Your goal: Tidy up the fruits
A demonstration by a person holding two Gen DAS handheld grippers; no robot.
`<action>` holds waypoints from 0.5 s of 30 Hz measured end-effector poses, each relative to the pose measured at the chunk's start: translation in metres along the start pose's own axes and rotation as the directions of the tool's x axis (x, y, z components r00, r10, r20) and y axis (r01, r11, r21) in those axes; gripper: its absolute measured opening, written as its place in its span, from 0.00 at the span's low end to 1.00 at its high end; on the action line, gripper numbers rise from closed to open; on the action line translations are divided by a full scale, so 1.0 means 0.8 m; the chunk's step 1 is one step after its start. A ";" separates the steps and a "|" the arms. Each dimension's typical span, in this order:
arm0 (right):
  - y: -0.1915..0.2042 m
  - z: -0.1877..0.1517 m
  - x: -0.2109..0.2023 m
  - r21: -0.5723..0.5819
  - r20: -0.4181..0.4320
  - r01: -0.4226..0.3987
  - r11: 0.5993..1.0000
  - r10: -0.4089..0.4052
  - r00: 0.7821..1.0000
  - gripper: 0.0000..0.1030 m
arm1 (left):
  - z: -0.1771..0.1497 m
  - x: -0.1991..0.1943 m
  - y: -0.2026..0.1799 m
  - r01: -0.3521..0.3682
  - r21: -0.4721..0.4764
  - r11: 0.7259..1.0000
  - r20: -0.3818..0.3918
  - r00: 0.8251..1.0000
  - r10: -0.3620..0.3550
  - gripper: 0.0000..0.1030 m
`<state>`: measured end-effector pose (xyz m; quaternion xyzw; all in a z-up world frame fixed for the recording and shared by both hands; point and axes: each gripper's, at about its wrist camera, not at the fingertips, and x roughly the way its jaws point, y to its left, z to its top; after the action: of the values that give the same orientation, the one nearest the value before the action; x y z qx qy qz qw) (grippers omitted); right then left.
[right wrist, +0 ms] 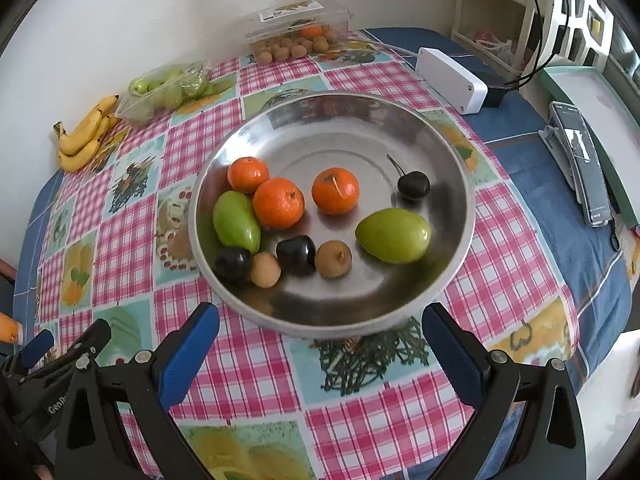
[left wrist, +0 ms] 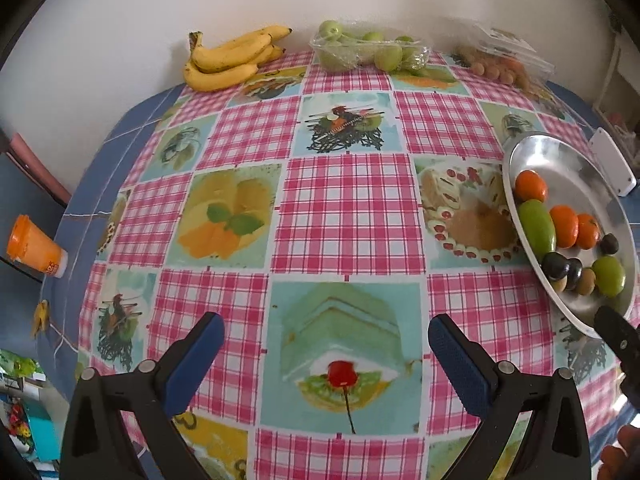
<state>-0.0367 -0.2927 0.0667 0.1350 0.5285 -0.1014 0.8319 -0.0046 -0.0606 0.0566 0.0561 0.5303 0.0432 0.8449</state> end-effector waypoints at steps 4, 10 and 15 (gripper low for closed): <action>-0.001 -0.008 -0.004 -0.010 0.006 0.005 1.000 -0.005 1.000 0.98 | -0.007 -0.009 0.002 -0.001 0.003 1.000 0.007 1.000 0.001 1.00; -0.003 -0.020 -0.017 -0.010 0.030 -0.006 1.000 0.007 1.000 0.98 | -0.012 -0.023 0.005 0.030 -0.008 1.000 0.019 0.999 -0.030 1.00; -0.002 -0.025 -0.023 -0.019 0.042 -0.008 1.000 0.009 0.999 0.98 | -0.016 -0.032 0.005 0.017 -0.004 1.000 0.027 0.999 -0.017 1.00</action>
<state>-0.0622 -0.2870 0.0754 0.1274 0.5112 -0.0957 0.8446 -0.0274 -0.0596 0.0740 0.0502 0.5190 0.0364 0.8525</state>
